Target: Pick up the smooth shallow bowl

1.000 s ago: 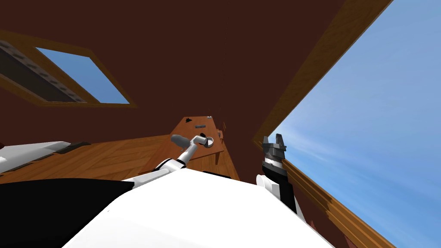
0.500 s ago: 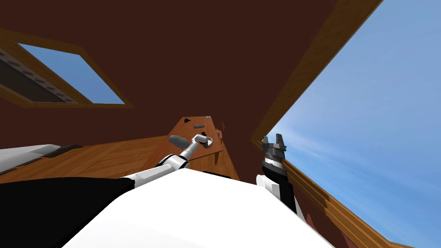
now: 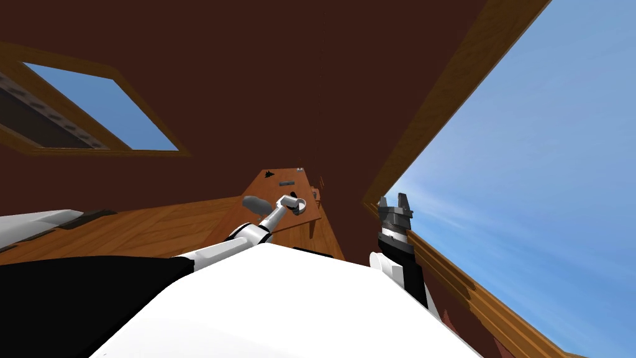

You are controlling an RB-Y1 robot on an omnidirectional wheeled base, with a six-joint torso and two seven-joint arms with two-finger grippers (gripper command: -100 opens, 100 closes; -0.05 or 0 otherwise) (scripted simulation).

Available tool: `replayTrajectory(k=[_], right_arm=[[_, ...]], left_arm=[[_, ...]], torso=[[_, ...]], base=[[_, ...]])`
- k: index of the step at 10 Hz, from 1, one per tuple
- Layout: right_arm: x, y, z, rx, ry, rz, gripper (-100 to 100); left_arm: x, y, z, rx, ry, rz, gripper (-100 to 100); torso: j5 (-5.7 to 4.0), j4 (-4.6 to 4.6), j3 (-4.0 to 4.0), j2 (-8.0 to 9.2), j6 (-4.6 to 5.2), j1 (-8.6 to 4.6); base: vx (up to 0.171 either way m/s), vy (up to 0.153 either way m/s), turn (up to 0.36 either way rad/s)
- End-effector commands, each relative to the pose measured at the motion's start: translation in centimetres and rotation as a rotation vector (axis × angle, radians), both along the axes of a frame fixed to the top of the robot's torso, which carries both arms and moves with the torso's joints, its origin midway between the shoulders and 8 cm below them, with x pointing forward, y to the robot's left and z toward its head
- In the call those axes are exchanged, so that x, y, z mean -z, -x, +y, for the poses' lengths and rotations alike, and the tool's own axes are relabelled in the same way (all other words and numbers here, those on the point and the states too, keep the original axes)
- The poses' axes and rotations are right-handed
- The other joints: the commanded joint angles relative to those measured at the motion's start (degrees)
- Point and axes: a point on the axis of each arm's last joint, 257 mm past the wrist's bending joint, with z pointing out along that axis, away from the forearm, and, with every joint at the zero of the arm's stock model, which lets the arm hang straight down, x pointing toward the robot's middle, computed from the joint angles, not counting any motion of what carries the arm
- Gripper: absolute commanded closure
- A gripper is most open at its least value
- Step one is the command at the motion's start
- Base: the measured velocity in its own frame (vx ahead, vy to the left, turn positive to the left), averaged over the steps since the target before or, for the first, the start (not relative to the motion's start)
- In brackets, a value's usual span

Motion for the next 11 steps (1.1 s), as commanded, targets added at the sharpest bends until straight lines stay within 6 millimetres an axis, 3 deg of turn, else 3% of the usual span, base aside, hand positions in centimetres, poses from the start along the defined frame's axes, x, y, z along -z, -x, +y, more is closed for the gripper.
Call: replayTrajectory(k=[1, 2, 3, 7, 8, 9, 11], right_arm=[[0.0, 0.0, 0.0, 0.000, 0.000, 0.000, 0], [0.0, 0.0, 0.0, 0.000, 0.000, 0.000, 0], [0.0, 0.0, 0.0, 0.000, 0.000, 0.000, 0], [0.0, 0.0, 0.0, 0.000, 0.000, 0.000, 0], [0.0, 0.0, 0.0, 0.000, 0.000, 0.000, 0], [0.0, 0.0, 0.0, 0.000, 0.000, 0.000, 0], [0.0, 0.0, 0.0, 0.000, 0.000, 0.000, 0]], left_arm=[[0.8, 0.3, -0.1, 0.001, 0.000, -0.002, -100], [0.6, 0.2, 0.0, 0.001, 0.000, 0.000, -100], [0.6, 0.2, 0.0, 0.001, 0.000, -0.003, 100], [0.7, 0.3, -0.1, 0.002, 0.001, 0.001, 100], [0.7, 0.3, -0.1, 0.002, 0.001, 0.001, 0], [0.5, 0.4, 2.0, -0.019, -0.014, 0.022, -100], [-0.1, 0.3, 4.6, -0.050, -0.028, 0.037, -100]], torso=[[0.00, 0.00, 0.00, 0.00, 0.00, 0.00], [-0.01, -0.01, -0.02, -0.03, 0.01, -0.03], [-0.01, 0.01, 0.03, 0.06, 0.01, -0.01], [0.01, 0.03, 0.01, 0.02, 0.02, 0.09], [0.01, 0.02, 0.01, 0.01, 0.02, 0.09], [0.01, 0.02, 0.00, 0.00, 0.02, 0.09], [0.00, 0.01, -0.03, -0.06, 0.04, 0.03]], base=[[0.057, -0.013, 0.002], [0.021, -0.005, 0.002], [0.000, 0.000, 0.000], [0.000, 0.000, 0.000], [0.000, 0.000, 0.000], [0.006, -0.005, -0.023], [0.023, -0.044, -0.102]])
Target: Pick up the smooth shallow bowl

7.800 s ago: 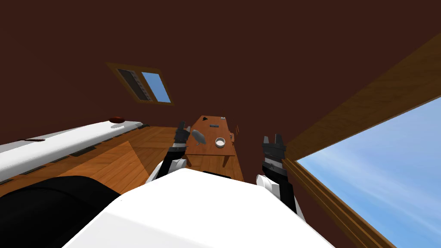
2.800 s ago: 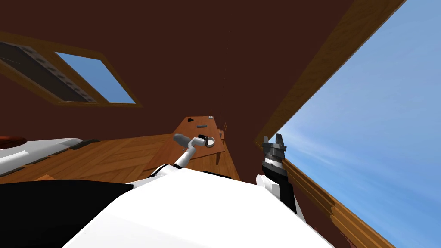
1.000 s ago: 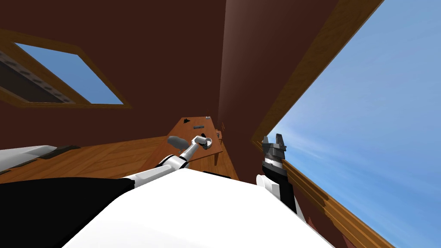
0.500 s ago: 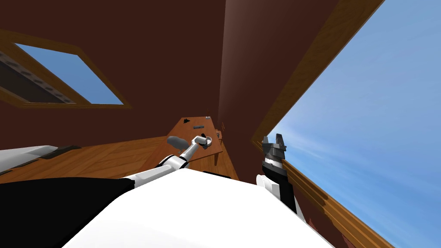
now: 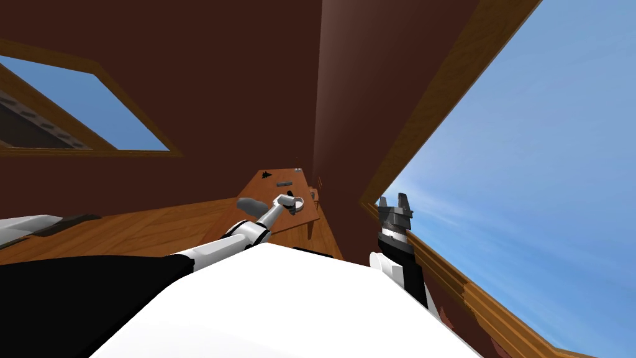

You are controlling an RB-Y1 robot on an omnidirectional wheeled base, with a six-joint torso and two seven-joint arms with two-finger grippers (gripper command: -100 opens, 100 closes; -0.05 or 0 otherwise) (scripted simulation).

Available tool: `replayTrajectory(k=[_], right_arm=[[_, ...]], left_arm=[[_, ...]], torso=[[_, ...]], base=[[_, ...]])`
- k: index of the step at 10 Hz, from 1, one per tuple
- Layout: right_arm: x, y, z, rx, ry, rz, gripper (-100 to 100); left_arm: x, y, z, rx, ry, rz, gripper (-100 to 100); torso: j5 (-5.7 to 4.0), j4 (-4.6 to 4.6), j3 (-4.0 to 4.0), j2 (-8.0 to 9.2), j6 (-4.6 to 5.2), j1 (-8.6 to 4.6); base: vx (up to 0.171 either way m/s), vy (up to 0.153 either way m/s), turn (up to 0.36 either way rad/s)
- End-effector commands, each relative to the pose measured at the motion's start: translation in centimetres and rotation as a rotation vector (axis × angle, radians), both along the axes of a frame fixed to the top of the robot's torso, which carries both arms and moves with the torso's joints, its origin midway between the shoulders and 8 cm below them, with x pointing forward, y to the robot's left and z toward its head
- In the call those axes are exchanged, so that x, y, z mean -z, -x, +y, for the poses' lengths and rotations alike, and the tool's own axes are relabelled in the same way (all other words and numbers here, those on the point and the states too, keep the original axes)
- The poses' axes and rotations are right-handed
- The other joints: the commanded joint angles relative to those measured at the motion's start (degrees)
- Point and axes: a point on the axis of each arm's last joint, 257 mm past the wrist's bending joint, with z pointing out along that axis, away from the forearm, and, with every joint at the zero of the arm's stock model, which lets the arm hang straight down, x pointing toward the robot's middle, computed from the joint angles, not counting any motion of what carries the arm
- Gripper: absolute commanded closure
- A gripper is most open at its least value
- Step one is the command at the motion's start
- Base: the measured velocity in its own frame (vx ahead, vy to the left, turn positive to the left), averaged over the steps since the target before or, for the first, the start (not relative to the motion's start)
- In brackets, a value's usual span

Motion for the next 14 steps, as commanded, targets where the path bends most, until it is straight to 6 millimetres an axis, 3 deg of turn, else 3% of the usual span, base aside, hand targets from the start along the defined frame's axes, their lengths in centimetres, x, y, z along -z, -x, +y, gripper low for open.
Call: replayTrajectory(k=[1, 5, 7, 14], right_arm=[[0.0, 0.0, 0.0, 0.000, 0.000, 0.000, 0], [0.0, 0.0, 0.0, 0.000, 0.000, 0.000, 0], [0.0, 0.0, 0.0, 0.000, 0.000, 0.000, 0], [0.0, 0.0, 0.0, 0.000, 0.000, 0.000, 0]], left_arm=[[-0.7, 0.0, 1.5, -0.019, -0.007, 0.010, -100], [-1.5, 0.4, 5.3, -0.082, -0.011, 0.044, -100], [-1.9, 1.5, 8.3, -0.144, 0.000, 0.085, -100], [-2.7, 4.6, 14.2, -0.293, 0.059, 0.175, -100]], torso=[[0.00, 0.00, 0.00, 0.00, 0.00, 0.00], [0.02, 0.01, 0.03, 0.05, -0.02, 0.12], [0.01, 0.00, 0.01, 0.01, 0.00, 0.04], [0.02, -0.01, -0.01, -0.02, 0.01, 0.06]], base=[[0.016, -0.067, -0.066], [0.013, -0.035, -0.072], [0.034, -0.049, -0.152], [0.036, -0.040, -0.122]])
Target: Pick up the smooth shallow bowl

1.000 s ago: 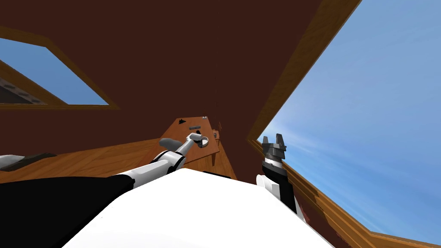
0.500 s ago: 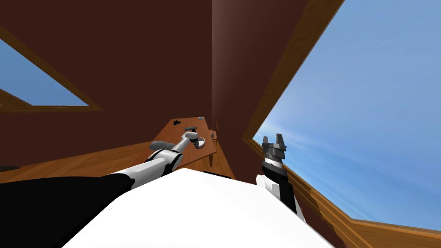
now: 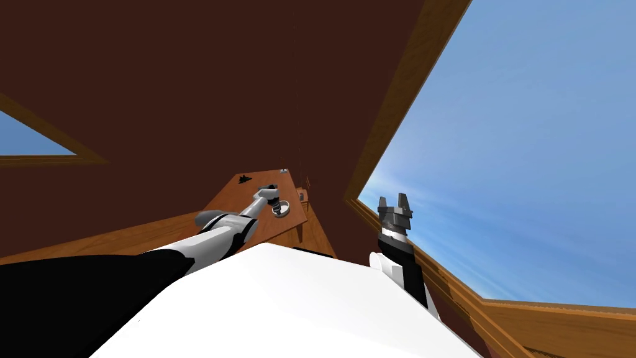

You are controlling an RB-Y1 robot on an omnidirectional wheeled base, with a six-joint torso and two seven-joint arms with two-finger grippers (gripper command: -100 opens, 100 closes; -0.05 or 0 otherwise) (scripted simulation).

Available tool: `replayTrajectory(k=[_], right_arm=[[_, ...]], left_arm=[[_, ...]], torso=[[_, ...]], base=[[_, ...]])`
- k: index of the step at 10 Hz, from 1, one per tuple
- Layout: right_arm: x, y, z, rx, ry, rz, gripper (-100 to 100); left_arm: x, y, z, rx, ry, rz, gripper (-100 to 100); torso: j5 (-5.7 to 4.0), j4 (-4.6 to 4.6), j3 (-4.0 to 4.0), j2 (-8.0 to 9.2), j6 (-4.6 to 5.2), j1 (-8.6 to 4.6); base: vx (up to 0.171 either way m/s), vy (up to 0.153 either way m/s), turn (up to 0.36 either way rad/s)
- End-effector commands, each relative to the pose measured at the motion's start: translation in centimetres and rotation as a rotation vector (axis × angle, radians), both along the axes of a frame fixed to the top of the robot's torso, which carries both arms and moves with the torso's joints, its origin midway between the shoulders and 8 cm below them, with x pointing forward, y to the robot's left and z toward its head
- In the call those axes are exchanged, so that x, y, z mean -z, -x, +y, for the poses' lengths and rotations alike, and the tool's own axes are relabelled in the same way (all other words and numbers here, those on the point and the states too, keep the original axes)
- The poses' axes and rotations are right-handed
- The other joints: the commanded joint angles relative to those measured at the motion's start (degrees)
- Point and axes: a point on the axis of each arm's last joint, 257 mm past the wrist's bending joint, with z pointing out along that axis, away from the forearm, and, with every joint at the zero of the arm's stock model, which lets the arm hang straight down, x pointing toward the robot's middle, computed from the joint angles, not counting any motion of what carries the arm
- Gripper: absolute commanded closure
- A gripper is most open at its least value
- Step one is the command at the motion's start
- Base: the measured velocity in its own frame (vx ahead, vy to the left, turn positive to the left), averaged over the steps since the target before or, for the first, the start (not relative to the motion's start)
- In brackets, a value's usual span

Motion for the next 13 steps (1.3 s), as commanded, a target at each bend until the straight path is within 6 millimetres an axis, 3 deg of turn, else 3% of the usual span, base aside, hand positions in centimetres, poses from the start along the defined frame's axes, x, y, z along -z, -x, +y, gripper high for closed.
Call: replayTrajectory(k=[1, 4, 5, 6, 7, 9, 10, 11, 13], right_arm=[[0.0, 0.0, 0.0, 0.000, 0.000, 0.000, 0], [0.2, -0.1, 0.3, -0.008, -0.004, 0.005, 0], [0.3, -0.2, 0.3, -0.009, -0.005, 0.008, 0], [0.3, -0.2, 0.3, -0.009, -0.005, 0.009, 0], [0.3, -0.2, 0.3, -0.009, -0.005, 0.009, 0], [0.3, -0.2, 0.3, -0.009, -0.005, 0.009, 0], [0.3, -0.2, 0.3, -0.009, -0.005, 0.009, 0], [0.3, -0.2, 0.3, -0.009, -0.005, 0.009, 0], [0.3, -0.2, 0.3, -0.009, -0.005, 0.009, 0]], left_arm=[[0.0, 0.8, 0.9, -0.029, 0.019, 0.022, -100], [2.0, 4.3, 0.8, -0.076, 0.072, 0.107, -100], [1.5, 3.4, 1.1, -0.069, 0.063, 0.088, -100], [1.5, 3.6, 1.1, -0.070, 0.065, 0.093, 0], [2.8, 4.0, 0.5, -0.068, 0.074, 0.089, -100], [4.3, 4.6, -0.3, -0.065, 0.086, 0.084, -100], [3.8, 4.4, 0.0, -0.065, 0.082, 0.088, -100], [3.9, 4.4, 0.0, -0.065, 0.082, 0.086, 100], [3.9, 4.5, -0.2, -0.063, 0.084, 0.088, 100]], torso=[[0.00, 0.00, 0.00, 0.00, 0.00, 0.00], [-0.10, 0.07, -0.05, -0.17, 0.29, -0.77], [-0.12, 0.12, -0.04, -0.20, 0.31, -0.97], [-0.14, 0.13, -0.04, -0.20, 0.30, -1.02], [-0.14, 0.13, -0.04, -0.19, 0.30, -1.03], [-0.09, 0.11, -0.07, -0.26, 0.28, -0.83], [-0.08, 0.11, -0.08, -0.27, 0.29, -0.78], [-0.10, 0.12, -0.07, -0.25, 0.30, -0.89], [-0.11, 0.11, -0.10, -0.29, 0.27, -0.92]], base=[[0.025, -0.016, -0.087], [0.028, -0.015, -0.110], [0.000, 0.000, 0.000], [0.000, 0.000, 0.000], [0.018, 0.034, 0.028], [0.023, 0.063, 0.026], [0.012, 0.031, 0.001], [0.002, 0.006, -0.001], [0.000, 0.000, 0.000]])
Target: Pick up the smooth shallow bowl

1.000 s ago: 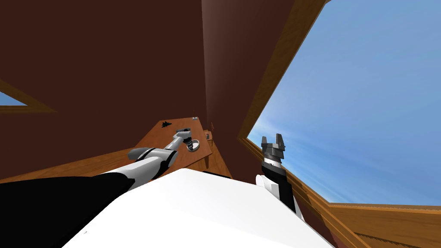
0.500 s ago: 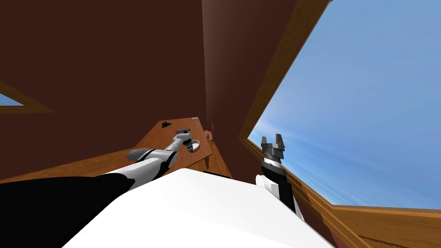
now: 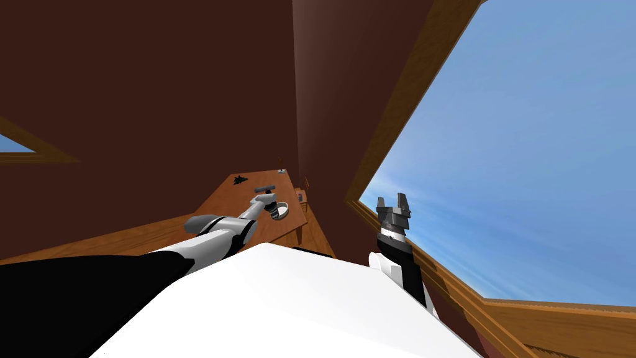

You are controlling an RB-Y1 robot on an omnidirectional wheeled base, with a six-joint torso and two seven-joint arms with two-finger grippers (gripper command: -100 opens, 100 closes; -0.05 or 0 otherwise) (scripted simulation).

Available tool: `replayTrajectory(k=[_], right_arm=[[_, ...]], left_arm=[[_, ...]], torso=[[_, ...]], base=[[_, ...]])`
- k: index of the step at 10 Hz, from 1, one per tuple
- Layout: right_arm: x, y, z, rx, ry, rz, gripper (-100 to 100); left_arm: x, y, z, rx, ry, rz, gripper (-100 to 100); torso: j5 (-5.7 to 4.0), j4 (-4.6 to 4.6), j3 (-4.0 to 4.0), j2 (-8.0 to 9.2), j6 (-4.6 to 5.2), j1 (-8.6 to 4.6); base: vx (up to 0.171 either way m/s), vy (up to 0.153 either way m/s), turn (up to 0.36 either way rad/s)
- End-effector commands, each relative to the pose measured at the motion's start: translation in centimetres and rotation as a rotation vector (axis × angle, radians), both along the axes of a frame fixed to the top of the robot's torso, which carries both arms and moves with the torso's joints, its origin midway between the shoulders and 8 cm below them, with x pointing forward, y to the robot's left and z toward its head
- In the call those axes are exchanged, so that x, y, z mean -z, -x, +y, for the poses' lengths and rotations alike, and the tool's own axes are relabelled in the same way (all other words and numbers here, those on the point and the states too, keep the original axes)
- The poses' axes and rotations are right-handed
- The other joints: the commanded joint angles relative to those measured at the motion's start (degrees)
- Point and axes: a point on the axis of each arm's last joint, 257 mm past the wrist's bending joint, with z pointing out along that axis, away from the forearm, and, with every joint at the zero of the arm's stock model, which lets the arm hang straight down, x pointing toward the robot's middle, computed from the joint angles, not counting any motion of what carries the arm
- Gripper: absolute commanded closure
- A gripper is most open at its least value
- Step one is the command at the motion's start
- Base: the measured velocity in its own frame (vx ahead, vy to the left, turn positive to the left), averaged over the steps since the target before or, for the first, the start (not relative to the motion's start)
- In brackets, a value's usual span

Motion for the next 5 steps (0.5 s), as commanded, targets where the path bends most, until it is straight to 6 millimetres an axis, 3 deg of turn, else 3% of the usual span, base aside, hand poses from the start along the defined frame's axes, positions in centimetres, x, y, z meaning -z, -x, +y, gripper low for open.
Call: replayTrajectory(k=[1, 2, 3, 4, 5], right_arm=[[0.0, 0.0, 0.0, 0.000, 0.000, 0.000, 0], [0.0, 0.0, 0.0, 0.000, 0.000, 0.000, 0], [0.0, 0.0, 0.0, 0.000, 0.000, 0.000, 0], [0.0, 0.0, 0.0, 0.000, 0.000, 0.000, 0], [0.0, 0.0, 0.0, 0.000, 0.000, 0.000, 0]], left_arm=[[0.0, 0.0, 0.0, 0.000, 0.000, 0.000, 100], [0.0, 0.0, 0.0, 0.001, 0.000, 0.000, 100], [0.0, 0.0, 0.0, 0.001, 0.000, 0.001, 0], [-1.1, -0.5, 0.6, -0.006, -0.009, 0.001, 100], [-1.4, -0.6, 0.8, -0.006, -0.011, 0.003, 100]], torso=[[0.00, 0.00, 0.00, 0.00, 0.00, 0.00], [-0.01, 0.01, 0.00, -0.01, -0.01, 0.00], [-0.01, 0.02, 0.01, 0.00, -0.02, 0.00], [-0.02, 0.02, 0.01, 0.00, -0.03, -0.01], [-0.07, 0.05, 0.03, 0.01, -0.02, -0.11]], base=[[0.000, 0.000, 0.000], [0.000, 0.000, 0.000], [0.000, 0.000, 0.000], [-0.011, -0.035, -0.020], [-0.022, -0.050, -0.018]])
